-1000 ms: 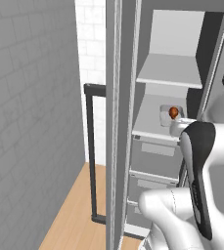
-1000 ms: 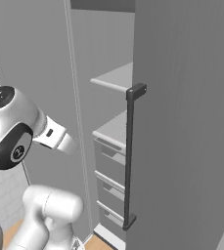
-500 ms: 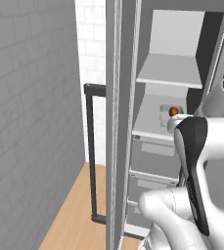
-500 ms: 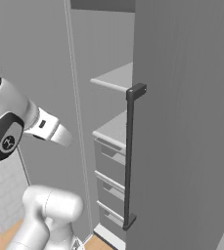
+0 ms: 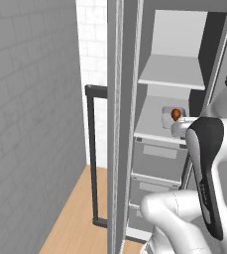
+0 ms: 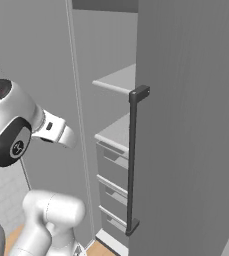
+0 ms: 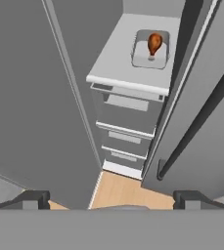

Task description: Take the meat container that has the chicken drumstick and place it on the second highest rack of the freezer. Then take the vegetable container that has the squash and avocado and place it on the highest rack of the freezer.

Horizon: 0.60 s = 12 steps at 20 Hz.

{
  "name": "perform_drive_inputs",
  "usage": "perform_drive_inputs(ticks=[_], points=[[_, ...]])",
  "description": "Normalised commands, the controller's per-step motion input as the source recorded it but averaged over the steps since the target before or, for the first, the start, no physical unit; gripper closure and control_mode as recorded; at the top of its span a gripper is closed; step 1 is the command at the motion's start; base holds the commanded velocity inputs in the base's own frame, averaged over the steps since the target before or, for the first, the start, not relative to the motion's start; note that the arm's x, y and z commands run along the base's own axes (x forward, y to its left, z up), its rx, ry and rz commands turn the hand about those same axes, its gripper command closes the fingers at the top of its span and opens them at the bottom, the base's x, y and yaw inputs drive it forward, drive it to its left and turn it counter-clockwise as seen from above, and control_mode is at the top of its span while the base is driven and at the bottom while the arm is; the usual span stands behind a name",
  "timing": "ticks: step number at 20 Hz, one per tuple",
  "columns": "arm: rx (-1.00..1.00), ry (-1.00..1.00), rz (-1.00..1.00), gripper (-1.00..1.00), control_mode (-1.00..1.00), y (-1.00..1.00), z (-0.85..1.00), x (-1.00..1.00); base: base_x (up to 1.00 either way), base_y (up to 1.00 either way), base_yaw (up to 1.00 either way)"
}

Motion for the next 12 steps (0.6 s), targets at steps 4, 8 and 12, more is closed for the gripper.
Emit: perform_drive_inputs(ticks=[4, 8, 12], points=[[0.00, 0.00, 0.01, -1.00, 1.00, 0.01, 0.00, 0.00, -0.08, 0.01, 0.00], [0.00, 0.00, 0.00, -1.00, 1.00, 0.00, 0.00, 0.00, -0.88, -0.01, -0.01], [0.00, 0.00, 0.00, -1.00, 1.00, 0.00, 0.00, 0.00, -1.00, -0.29, -0.01]])
